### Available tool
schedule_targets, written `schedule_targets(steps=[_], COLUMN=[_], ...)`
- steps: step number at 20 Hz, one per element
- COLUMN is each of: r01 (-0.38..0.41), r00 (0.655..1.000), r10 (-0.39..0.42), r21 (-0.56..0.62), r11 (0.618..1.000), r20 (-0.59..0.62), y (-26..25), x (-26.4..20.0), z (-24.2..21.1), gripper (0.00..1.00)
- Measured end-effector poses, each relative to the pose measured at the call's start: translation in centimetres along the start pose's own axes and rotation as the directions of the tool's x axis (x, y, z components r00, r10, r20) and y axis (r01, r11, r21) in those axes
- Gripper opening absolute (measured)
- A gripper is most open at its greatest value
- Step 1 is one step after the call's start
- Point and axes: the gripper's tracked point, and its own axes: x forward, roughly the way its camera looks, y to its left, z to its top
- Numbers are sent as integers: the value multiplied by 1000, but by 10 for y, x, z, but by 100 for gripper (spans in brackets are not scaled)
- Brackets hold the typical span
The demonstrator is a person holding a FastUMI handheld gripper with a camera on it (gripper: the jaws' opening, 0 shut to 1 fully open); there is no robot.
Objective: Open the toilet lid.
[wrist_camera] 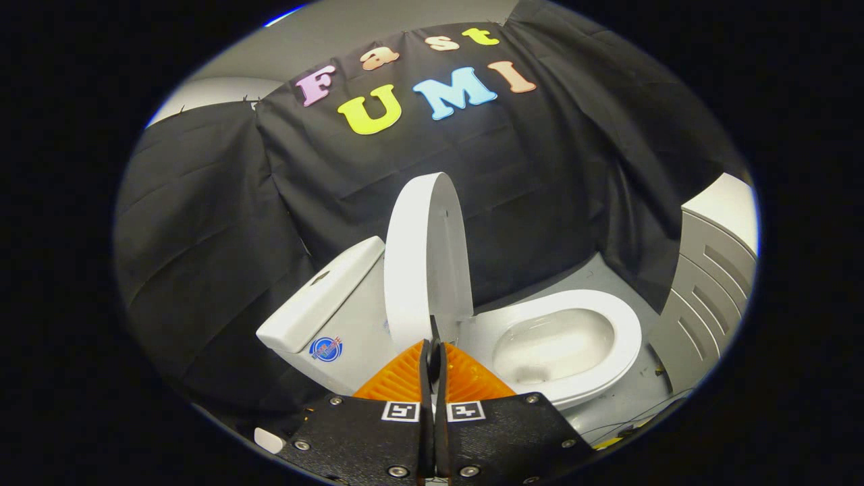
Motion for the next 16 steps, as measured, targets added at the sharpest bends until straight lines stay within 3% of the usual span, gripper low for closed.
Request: schedule_targets(steps=[16], r01=[-107], r00=[994], r10=[107], r21=[-108], r11=[988], r20=[-10], y=[69], x=[19], z=[-11], gripper=[1])
